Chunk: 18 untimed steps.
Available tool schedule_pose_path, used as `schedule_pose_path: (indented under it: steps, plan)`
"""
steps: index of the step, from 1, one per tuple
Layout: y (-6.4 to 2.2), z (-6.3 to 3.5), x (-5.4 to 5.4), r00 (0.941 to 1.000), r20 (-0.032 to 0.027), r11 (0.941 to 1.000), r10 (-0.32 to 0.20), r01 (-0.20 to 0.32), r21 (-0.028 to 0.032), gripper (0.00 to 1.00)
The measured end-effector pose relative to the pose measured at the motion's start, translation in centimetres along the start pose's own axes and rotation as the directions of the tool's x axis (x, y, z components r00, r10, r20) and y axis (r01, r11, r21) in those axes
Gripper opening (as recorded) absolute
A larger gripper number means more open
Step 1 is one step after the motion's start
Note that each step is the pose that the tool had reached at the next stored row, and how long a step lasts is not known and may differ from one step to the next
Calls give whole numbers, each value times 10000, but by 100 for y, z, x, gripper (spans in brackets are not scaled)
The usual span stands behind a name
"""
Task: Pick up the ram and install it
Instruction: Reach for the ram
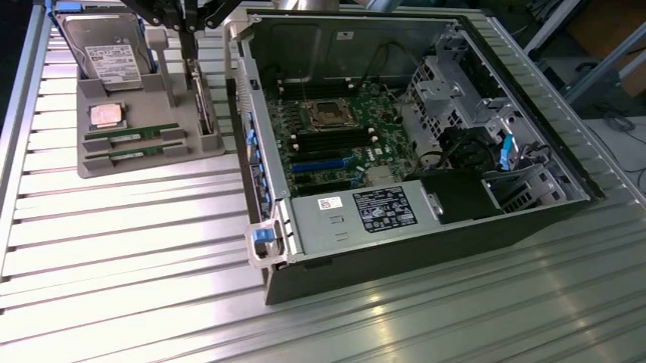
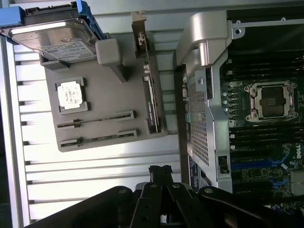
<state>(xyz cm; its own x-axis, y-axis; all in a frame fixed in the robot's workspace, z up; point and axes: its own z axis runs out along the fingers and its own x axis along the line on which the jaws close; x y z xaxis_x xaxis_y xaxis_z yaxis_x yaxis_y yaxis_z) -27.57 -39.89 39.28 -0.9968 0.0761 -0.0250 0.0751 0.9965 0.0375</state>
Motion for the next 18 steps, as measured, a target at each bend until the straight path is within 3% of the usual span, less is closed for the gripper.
schedule_pose_path:
  steps: [18]
  plan:
    - [-4, -2, 50, 10000, 2, 10000, -1, 1, 30, 11]
